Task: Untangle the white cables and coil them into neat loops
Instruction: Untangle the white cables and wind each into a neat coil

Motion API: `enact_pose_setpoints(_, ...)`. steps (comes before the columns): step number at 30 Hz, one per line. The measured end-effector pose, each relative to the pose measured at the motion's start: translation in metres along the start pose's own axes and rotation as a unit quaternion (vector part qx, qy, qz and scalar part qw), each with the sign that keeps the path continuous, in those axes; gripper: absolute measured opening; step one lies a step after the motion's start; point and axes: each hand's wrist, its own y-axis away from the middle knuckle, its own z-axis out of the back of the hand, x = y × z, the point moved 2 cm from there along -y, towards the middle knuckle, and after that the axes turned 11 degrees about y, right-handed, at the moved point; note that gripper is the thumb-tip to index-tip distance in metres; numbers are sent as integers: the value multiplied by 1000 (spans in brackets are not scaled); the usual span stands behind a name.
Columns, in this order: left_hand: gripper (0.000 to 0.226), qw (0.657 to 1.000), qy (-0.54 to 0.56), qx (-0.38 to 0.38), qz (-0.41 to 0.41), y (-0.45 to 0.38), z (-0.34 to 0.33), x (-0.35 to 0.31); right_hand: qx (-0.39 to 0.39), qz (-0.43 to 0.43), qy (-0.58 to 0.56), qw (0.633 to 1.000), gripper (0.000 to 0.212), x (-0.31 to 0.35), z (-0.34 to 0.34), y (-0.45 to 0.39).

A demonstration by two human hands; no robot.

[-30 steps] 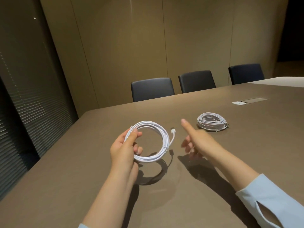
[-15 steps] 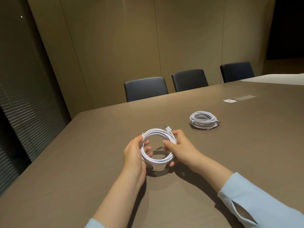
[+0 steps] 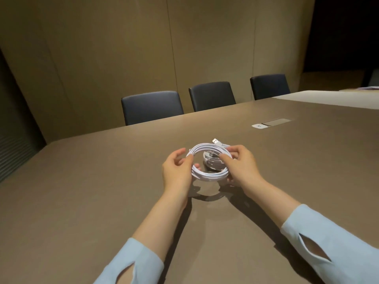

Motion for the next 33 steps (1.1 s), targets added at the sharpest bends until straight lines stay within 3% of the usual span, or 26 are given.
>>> enact_pose_setpoints(9, 11, 997, -46, 25, -62, -63, -55, 34, -58, 15, 24, 998, 4, -14, 12, -90)
enact_pose_setpoints(17, 26, 984, -151, 12, -94, -80, -64, 77, -37, -5, 68, 997, 8, -45, 10, -119)
enact_pose_setpoints(21, 18, 984, -160, 5, -85, -77, -64, 79, -21, 3, 103, 995, 12, -49, 9, -125)
enact_pose_setpoints(23, 33, 988, -142, 25, -55, -75, -65, 78, -13, 17, 129, 991, 9, -46, 8, -128)
enact_pose_setpoints(27, 93, 983, -160, 84, -23, -70, -72, 78, 44, 27, 213, 976, 16, -41, 7, -134)
enact_pose_setpoints(33, 126, 977, -200, 74, -31, -68, -80, 76, 145, 28, 295, 944, 12, -34, 16, -155)
